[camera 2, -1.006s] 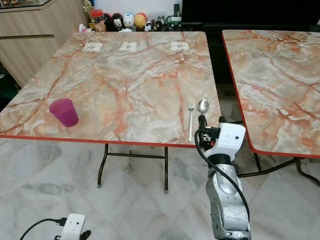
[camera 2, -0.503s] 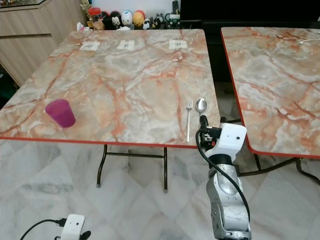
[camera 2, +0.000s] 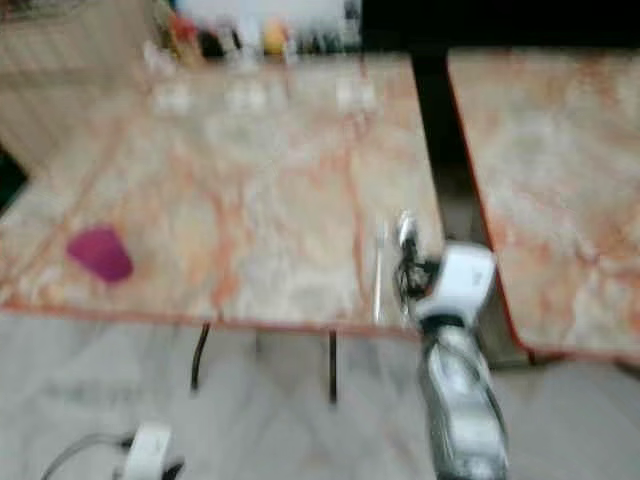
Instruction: Setting the table
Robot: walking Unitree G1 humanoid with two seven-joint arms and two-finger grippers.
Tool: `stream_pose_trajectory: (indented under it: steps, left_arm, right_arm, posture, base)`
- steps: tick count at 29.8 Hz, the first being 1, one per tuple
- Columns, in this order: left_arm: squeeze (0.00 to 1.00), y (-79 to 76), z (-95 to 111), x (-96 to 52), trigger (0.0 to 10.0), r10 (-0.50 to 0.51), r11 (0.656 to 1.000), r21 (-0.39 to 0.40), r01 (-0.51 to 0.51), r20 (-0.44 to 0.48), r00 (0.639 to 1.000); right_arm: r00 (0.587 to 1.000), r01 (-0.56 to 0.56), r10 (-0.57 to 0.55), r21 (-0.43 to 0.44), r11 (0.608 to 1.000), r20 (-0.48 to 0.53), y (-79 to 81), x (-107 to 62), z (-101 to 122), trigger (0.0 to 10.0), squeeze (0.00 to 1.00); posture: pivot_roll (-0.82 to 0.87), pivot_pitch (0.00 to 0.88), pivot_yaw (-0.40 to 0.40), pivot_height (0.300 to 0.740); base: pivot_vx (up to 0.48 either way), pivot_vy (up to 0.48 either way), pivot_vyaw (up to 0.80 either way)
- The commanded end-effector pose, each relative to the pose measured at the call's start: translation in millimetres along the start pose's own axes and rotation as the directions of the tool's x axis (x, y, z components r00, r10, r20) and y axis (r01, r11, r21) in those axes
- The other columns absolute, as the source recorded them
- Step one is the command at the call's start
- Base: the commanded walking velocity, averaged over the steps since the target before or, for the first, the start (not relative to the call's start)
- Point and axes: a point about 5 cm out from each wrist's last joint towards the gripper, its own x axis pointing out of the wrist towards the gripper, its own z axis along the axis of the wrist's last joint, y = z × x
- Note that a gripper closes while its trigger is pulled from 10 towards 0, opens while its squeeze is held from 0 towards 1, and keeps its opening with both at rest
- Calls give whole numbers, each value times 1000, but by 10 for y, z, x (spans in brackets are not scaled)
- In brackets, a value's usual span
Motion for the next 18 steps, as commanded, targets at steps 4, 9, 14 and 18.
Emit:
stream_pose_trajectory:
  steps: [4, 9, 14, 18]
  left_arm:
    - [0, 111, -156, -53, 10000, 35, 999, -2, -35, -56, 998]
    - [0, 86, -171, -57, 10000, 28, 1000, -3, -28, -61, 998]
    - [0, 87, -163, -53, 10000, 28, 1000, -3, -28, -60, 998]
    - [0, 96, -158, -52, 10000, 31, 1000, -3, -31, -59, 998]
  right_arm:
    - [999, -27, 27, 9, 1000, -16, 119, 7, -18, 10000, 0]
    - [996, 13, -15, -30, 999, -87, 59, 38, -119, 10000, 0]
    - [991, 47, -46, 3, 999, -127, 51, 107, -160, 10000, 0]
    - [960, 140, -141, -20, 990, -241, -38, 130, -271, 10000, 0]
  posture:
    - [-133, 104, 41, 740]
    - [-131, 107, 41, 740]
    - [-126, 118, 43, 740]
    - [-130, 127, 43, 740]
  base:
    - [0, 0, 0]
    - [0, 0, 0]
    - [0, 0, 0]
    - [0, 0, 0]
